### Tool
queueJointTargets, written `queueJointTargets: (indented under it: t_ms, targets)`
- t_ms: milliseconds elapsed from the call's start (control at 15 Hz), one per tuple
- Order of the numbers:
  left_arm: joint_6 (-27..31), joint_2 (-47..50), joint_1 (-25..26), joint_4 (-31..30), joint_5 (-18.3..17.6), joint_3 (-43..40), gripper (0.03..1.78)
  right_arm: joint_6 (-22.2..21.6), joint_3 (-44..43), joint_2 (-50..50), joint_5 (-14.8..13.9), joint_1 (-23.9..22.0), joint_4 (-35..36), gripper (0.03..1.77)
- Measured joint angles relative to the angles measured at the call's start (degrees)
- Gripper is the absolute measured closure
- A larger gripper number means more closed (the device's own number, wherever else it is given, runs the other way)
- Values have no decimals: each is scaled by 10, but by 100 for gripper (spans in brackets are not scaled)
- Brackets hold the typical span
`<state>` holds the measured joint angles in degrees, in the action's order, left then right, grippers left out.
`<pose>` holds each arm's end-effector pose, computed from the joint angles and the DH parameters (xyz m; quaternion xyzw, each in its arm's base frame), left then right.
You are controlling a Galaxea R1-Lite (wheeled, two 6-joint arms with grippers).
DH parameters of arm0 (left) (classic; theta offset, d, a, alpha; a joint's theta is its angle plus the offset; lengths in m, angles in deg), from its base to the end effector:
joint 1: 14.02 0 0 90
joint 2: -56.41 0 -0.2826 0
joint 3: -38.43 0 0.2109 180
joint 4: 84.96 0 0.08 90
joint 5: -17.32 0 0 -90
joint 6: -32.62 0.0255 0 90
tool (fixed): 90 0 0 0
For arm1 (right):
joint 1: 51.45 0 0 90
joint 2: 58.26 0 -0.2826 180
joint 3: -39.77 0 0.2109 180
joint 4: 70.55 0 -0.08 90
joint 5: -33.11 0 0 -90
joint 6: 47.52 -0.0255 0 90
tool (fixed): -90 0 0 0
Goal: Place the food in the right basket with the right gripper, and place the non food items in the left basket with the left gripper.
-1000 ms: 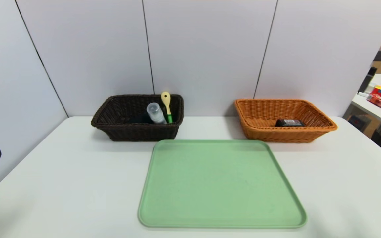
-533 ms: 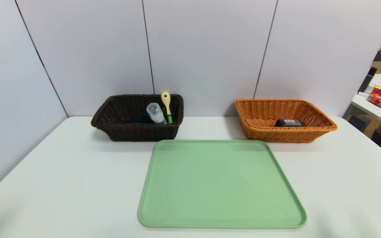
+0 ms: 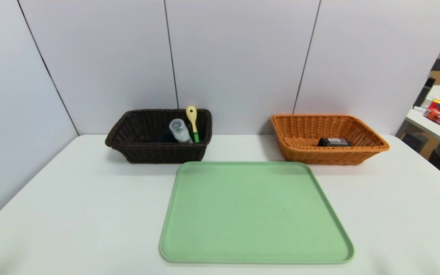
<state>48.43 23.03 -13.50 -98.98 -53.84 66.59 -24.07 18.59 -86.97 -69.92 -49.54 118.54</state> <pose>0.0769 0.0089 0.1522 0.1231 -0.0520 0.1765 0.9752 0.0662 -0.0035 0.1110 -0.2005 0.0065 -0.0976 0.9748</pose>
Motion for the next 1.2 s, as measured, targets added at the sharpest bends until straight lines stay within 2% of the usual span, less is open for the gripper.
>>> queueJointTargets:
  t_ms: [200,333,467,600,800,1000,1200]
  targets:
    - [-25,34,0,59,-40,7,12,-10,2,32,24,-1,-26,10]
    - [-28,50,0,79,-77,12,12,-14,1,46,52,-6,-37,10]
    - [-29,58,0,83,-103,14,12,-14,-5,63,59,-8,-61,10]
    - [-30,64,-1,84,-124,14,12,-20,-15,89,76,-12,-98,10]
    - [-34,80,0,108,-128,15,12,-33,-41,144,106,-21,-198,10]
    - [-40,101,28,117,-140,10,12,-70,-56,168,106,-26,-214,10]
    - [-42,134,47,161,-171,6,12,-72,-59,180,110,-25,-220,10]
